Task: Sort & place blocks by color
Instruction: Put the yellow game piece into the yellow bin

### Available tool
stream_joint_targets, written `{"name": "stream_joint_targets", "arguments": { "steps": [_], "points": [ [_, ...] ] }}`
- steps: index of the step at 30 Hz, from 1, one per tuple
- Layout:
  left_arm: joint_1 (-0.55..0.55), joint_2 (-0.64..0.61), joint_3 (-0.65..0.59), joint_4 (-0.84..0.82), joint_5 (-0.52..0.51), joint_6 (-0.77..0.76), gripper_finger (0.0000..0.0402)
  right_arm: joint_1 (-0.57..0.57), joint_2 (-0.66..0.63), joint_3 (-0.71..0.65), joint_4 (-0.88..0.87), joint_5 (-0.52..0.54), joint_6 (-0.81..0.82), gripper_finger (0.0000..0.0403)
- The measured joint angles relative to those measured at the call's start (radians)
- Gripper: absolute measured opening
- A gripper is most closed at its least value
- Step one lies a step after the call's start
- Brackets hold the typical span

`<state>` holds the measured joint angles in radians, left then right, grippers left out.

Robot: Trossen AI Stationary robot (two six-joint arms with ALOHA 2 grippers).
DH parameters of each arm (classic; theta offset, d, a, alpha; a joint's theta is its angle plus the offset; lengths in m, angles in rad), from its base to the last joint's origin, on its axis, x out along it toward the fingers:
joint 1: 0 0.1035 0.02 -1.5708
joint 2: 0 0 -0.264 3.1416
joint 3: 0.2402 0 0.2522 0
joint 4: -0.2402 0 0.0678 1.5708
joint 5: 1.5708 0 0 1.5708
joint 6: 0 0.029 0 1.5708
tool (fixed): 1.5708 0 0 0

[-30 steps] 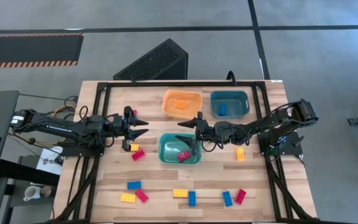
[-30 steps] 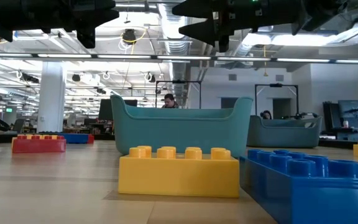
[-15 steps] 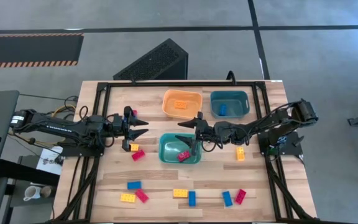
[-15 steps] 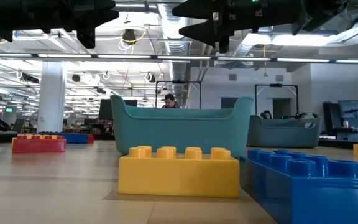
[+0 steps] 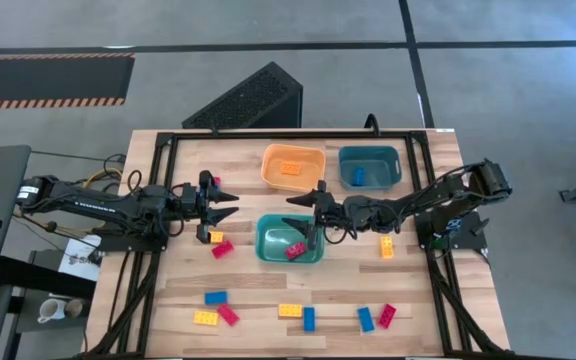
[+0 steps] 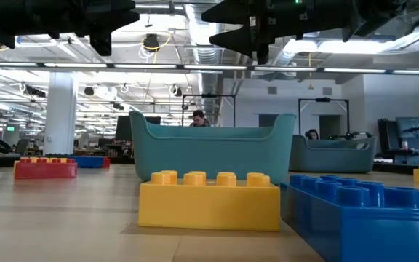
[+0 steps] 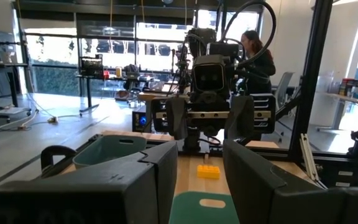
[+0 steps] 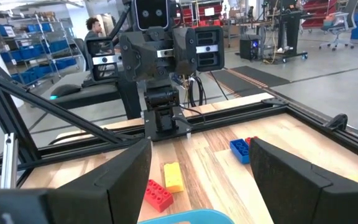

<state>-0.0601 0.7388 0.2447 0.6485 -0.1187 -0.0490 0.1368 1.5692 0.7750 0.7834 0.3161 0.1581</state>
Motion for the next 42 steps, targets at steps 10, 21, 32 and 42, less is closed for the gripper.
{"name": "stream_joint_targets", "arguments": {
  "steps": [10, 21, 32, 42],
  "points": [
    [0.000, 0.000, 0.001, 0.001, 0.002, -0.001, 0.0116, 0.000, 0.000, 0.000, 0.001, 0.000, 0.002, 0.0291],
    [0.000, 0.000, 0.002, -0.001, 0.002, 0.000, 0.0116, 0.000, 0.000, 0.000, -0.006, -0.001, 0.001, 0.0291],
    [0.000, 0.000, 0.002, -0.002, 0.002, 0.003, 0.0116, 0.004, -0.001, 0.000, -0.069, -0.002, 0.000, 0.0291],
    [0.000, 0.000, 0.002, -0.003, 0.001, -0.040, 0.0116, 0.013, -0.051, 0.001, -0.121, -0.039, 0.016, 0.0291]
  ]
}}
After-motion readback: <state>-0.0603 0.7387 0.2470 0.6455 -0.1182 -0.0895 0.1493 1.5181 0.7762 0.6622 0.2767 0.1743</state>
